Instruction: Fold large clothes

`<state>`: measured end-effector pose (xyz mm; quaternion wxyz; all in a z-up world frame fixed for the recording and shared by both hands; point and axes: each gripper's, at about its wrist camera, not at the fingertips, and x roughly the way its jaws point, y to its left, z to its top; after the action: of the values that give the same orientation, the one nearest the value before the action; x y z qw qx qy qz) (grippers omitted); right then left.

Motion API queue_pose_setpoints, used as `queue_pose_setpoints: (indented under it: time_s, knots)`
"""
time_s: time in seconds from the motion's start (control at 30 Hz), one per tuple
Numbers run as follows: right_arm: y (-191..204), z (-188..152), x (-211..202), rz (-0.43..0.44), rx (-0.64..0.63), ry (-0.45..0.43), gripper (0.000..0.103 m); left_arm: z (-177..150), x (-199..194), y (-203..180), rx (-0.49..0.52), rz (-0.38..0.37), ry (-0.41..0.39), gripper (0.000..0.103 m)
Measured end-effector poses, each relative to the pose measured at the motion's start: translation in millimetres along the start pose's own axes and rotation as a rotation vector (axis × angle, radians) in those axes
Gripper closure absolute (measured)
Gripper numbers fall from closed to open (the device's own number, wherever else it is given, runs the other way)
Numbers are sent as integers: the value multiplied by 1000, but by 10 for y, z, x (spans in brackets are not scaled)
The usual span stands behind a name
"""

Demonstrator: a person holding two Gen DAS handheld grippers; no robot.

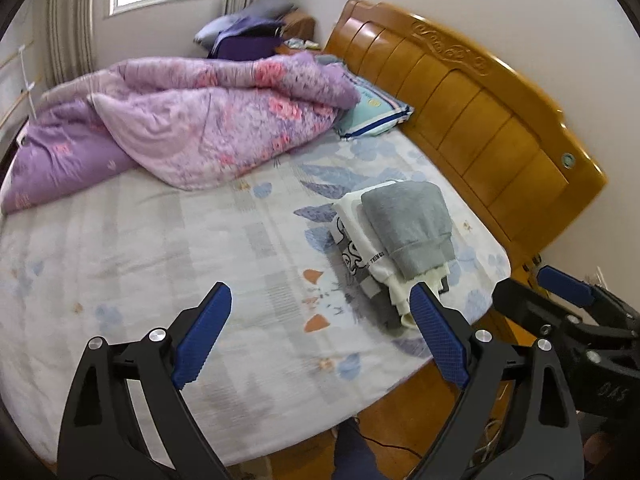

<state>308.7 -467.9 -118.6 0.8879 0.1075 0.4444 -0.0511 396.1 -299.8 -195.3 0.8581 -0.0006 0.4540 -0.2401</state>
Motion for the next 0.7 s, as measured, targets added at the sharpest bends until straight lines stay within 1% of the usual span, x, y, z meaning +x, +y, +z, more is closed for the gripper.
queue_pose_setpoints:
  time_s: [0.03,0.1,0.2,0.27,0.37,0.53,0.63,0.7]
  knots:
    - [94,-48,-126,-3,1,-9,8,-38,-160,38,9,-2,-10,11]
    - [234,-100,-327,-5,-2,-25,8,-113,-464,103,22,-15,-28,11]
    - [472,-195,-625,-12,-22,-52,8,-180,-827,200,13,-16,-64,10]
    - [633,-270,-804,1,-35,-68,8,-213,-1003,245,9,-23,-71,10]
    - [773,-360,-1007,11,-45,-85,8,-289,-1291,296,12,-18,-95,10]
    - [882,-506,-1290,24,-57,-110,8,-458,-1671,291,10,-6,-128,10]
    - [891,-614,-1468,31,-69,-123,8,-576,-1867,226,19,20,-154,10]
    - [878,-666,-1546,31,-74,-131,8,-637,-1963,189,19,29,-158,10]
